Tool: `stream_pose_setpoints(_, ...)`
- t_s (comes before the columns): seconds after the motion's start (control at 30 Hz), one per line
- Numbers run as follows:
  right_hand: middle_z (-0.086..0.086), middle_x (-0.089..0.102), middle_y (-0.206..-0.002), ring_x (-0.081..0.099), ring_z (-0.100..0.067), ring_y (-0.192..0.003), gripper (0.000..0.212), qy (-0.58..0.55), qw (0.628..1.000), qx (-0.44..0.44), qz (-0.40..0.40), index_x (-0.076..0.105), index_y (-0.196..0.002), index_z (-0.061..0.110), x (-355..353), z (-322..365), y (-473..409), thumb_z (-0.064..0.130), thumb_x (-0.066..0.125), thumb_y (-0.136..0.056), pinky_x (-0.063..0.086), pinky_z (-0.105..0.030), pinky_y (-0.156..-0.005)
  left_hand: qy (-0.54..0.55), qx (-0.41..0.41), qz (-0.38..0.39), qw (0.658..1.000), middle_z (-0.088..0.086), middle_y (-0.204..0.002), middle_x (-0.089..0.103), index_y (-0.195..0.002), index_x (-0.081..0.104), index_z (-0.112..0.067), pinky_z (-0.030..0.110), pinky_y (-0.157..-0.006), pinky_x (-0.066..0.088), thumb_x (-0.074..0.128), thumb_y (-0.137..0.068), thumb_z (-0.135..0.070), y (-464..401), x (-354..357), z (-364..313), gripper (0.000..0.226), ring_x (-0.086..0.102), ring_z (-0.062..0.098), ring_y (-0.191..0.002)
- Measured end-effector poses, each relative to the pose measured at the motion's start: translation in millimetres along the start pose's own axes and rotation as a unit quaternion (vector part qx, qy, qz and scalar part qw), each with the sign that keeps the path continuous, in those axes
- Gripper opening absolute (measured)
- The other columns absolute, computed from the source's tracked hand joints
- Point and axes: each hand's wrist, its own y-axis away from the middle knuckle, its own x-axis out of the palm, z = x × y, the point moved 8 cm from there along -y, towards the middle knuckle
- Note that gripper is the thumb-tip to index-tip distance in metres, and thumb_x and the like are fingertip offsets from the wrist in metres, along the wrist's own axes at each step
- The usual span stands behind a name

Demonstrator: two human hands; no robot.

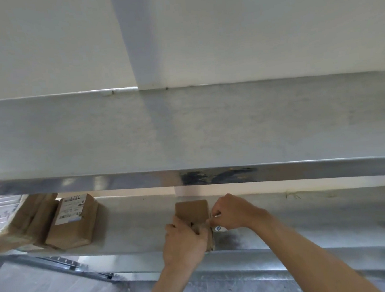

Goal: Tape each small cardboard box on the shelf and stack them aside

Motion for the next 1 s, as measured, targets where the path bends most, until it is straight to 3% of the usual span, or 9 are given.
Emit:
stream_pose_setpoints(0.07,-0.004,0.055,-0.057,0.046,-0.014,-0.051,0.047,-0.001,1.000,-0.001,-0.003,0.060,-0.058,0.012,0,-2,1,0.046,0.063,-0.090,0.038,-0.028,-0.056,-0.035,-0.033,0.058,0.997,0.013,-0.134,0.041,-0.154,0.001,-0.003,0.039,-0.090,0.048,0.066,-0.068,-0.072,2,14,-5,0.128,0.050,0.033,-0.122)
stream_pose_setpoints(0.1,-0.003,0.054,-0.056,0.046,-0.015,-0.051,0.047,-0.007,1.000,-0.001,-0.003,0.060,-0.058,0.011,1,-3,1,0.046,0.063,-0.089,0.038,-0.029,-0.056,-0.058,-0.053,0.066,0.995,0.015,-0.140,0.036,-0.155,-0.012,-0.002,0.040,-0.094,0.048,0.072,-0.060,-0.075,3,19,-6,0.146,0.045,0.033,-0.128)
stream_pose_setpoints(0.17,-0.003,0.051,-0.055,0.044,-0.015,-0.051,0.047,-0.016,1.000,0.000,-0.006,0.057,-0.056,0.011,1,-4,2,0.045,0.063,-0.089,0.036,-0.031,-0.056,-0.096,-0.097,0.054,0.989,0.016,-0.143,0.032,-0.153,-0.021,-0.003,0.044,-0.095,0.049,0.077,-0.055,-0.076,3,20,-8,0.157,0.041,0.033,-0.132)
stream_pose_setpoints(0.27,-0.003,0.048,-0.054,0.043,-0.016,-0.051,0.047,-0.033,0.999,0.003,0.002,0.050,-0.053,0.014,0,-5,4,0.041,0.063,-0.089,0.035,-0.032,-0.055,-0.119,-0.123,0.028,0.985,0.017,-0.139,0.033,-0.153,-0.019,-0.004,0.045,-0.092,0.051,0.075,-0.064,-0.063,1,19,-12,0.142,0.041,0.034,-0.126)
stream_pose_setpoints(0.43,0.003,0.055,-0.049,0.058,-0.014,-0.049,0.043,-0.123,0.992,0.025,0.009,0.052,-0.051,0.018,-9,-19,12,0.037,0.065,-0.088,0.055,-0.037,-0.060,-0.109,-0.119,0.049,0.986,0.017,-0.136,0.032,-0.153,-0.019,-0.008,0.045,-0.094,0.048,0.076,-0.061,-0.057,0,21,-9,0.141,0.041,0.036,-0.124)
stream_pose_setpoints(0.63,-0.006,0.066,-0.061,0.059,-0.014,-0.052,0.043,-0.051,0.997,0.049,-0.007,0.066,-0.064,0.007,-12,-30,14,0.044,0.069,-0.086,0.047,-0.027,-0.056,-0.049,-0.118,0.044,0.991,0.017,-0.139,0.032,-0.155,-0.014,-0.010,0.048,-0.101,0.044,0.064,-0.069,-0.056,-2,12,0,0.125,0.040,0.041,-0.128)
stream_pose_setpoints(0.77,-0.009,0.069,-0.062,0.059,-0.012,-0.050,0.048,-0.071,0.995,0.064,-0.007,0.066,-0.066,0.003,-13,-39,19,0.046,0.069,-0.088,0.050,-0.027,-0.058,0.011,-0.119,0.071,0.990,0.021,-0.142,0.032,-0.156,-0.013,-0.013,0.046,-0.106,0.042,0.073,-0.063,-0.054,-9,9,17,0.133,0.040,0.043,-0.129)
stream_pose_setpoints(0.9,0.004,0.060,-0.049,0.051,-0.004,-0.040,0.048,-0.095,0.994,0.060,-0.017,0.061,-0.054,0.012,-8,-33,14,0.046,0.071,-0.087,0.048,-0.026,-0.057,0.128,-0.121,0.084,0.981,0.019,-0.136,0.039,-0.150,0.011,-0.017,0.047,-0.102,0.047,0.083,-0.047,-0.054,-13,6,28,0.131,0.047,0.040,-0.122)
stream_pose_setpoints(1.0,0.002,0.061,-0.052,0.053,-0.005,-0.042,0.049,-0.087,0.994,0.068,-0.020,0.065,-0.062,0.007,-6,-29,6,0.048,0.071,-0.086,0.046,-0.024,-0.053,0.205,-0.121,0.093,0.967,0.011,-0.129,0.048,-0.133,0.029,-0.018,0.045,-0.098,0.052,0.085,-0.037,-0.054,-13,4,31,0.118,0.054,0.031,-0.114)
